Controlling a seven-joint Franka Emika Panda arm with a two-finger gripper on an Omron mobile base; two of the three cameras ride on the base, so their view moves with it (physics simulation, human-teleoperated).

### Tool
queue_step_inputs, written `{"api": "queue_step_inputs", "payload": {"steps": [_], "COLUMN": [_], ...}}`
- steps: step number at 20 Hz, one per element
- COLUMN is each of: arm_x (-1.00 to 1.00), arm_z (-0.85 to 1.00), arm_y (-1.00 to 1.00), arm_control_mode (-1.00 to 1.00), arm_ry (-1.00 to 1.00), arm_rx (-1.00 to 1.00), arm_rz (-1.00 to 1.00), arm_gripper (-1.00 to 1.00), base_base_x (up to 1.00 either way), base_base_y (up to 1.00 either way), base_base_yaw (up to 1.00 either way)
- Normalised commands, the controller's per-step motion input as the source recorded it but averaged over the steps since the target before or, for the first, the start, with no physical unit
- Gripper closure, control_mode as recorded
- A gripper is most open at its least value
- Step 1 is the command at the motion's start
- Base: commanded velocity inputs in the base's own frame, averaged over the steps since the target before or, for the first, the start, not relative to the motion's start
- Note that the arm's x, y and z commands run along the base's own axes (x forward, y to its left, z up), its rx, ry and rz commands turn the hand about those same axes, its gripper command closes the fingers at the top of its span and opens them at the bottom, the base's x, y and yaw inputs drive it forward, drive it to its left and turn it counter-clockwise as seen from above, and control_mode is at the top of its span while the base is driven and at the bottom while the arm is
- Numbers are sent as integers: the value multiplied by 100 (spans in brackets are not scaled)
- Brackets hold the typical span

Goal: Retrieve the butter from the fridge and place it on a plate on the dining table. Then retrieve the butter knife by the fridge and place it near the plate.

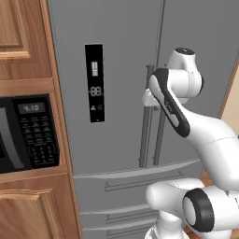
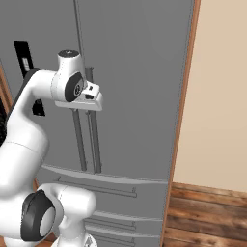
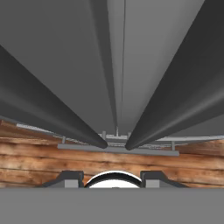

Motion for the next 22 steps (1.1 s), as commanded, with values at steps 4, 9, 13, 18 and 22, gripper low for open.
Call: {"api": "queue_step_inputs", "payload": {"steps": [4,9,13,18,22], "arm_x": [0,0,0,0,0], "arm_z": [0,0,0,0,0], "arm_y": [0,0,0,0,0], "arm_control_mode": [100,100,100,100,100], "arm_ry": [0,0,0,0,0], "arm_rx": [0,0,0,0,0], "arm_rz": [0,0,0,0,0], "arm_gripper": [-100,-100,-100,-100,-100], "base_base_x": [0,0,0,0,-7], "base_base_y": [0,0,0,0,0], "base_base_yaw": [0,0,0,0,0]}}
